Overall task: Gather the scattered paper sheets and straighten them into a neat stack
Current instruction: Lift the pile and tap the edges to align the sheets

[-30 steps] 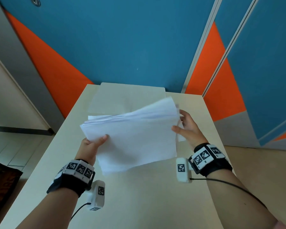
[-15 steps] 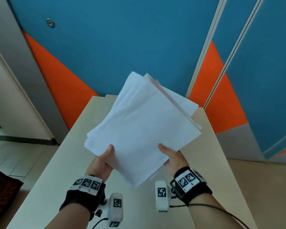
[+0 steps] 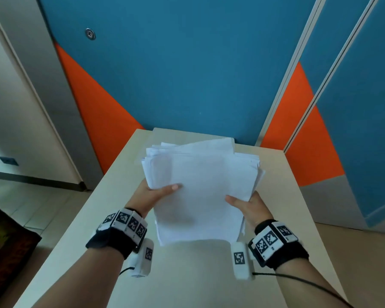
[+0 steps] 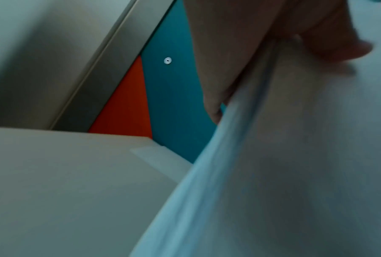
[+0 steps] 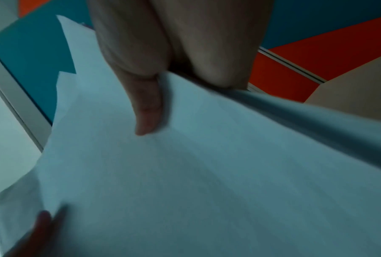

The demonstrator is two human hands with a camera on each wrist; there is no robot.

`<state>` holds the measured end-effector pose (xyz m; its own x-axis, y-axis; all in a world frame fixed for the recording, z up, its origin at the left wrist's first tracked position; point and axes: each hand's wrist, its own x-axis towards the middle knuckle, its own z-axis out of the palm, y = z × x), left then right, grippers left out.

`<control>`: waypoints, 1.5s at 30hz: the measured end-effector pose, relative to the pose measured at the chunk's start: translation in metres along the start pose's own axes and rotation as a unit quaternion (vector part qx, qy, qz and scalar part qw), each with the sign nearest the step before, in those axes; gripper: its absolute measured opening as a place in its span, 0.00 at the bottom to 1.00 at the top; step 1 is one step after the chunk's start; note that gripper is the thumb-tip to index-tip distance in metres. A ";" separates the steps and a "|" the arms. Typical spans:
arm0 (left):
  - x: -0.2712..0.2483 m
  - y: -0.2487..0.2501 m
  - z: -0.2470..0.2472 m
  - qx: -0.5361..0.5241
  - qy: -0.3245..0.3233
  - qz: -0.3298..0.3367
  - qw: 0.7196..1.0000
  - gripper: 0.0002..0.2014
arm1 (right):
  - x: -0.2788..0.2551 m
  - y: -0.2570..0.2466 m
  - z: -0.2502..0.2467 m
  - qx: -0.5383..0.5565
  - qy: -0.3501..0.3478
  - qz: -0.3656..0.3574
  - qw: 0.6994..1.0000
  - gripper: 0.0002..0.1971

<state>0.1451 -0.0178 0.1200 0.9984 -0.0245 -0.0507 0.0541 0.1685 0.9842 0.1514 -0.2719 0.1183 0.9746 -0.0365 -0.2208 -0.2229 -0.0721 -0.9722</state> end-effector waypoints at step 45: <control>-0.002 0.001 0.015 0.063 0.120 0.093 0.986 0.20 | -0.018 -0.015 0.012 0.076 0.059 -0.125 0.988 0.17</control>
<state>0.1427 -0.0323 0.1238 0.9666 0.2322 0.1083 -0.1171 0.0244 0.9928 0.1377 -0.2580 0.1357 0.9877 -0.1536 0.0286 0.0376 0.0559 -0.9977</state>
